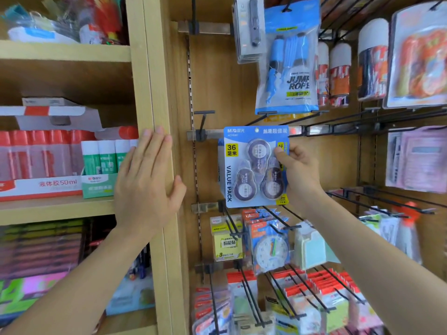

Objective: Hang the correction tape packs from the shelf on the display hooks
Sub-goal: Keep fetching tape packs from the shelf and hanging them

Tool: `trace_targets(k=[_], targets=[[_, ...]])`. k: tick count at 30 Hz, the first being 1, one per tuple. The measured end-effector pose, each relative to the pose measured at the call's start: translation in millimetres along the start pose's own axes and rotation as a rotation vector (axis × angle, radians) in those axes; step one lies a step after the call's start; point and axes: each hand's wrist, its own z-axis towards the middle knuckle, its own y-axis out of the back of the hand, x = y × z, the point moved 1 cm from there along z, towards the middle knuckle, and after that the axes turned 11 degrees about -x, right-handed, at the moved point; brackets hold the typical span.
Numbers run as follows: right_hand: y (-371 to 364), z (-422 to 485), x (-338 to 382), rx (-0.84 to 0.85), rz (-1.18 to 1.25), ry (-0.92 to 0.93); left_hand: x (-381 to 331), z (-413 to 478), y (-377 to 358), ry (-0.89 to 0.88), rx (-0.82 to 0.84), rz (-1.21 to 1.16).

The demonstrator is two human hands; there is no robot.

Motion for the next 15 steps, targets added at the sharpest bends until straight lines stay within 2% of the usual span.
trace_targets(k=[15], targets=[[-11,-6,-15,-0.139,0.119,-0.107,0,-2,-1,0.006,-0.019,-0.033]])
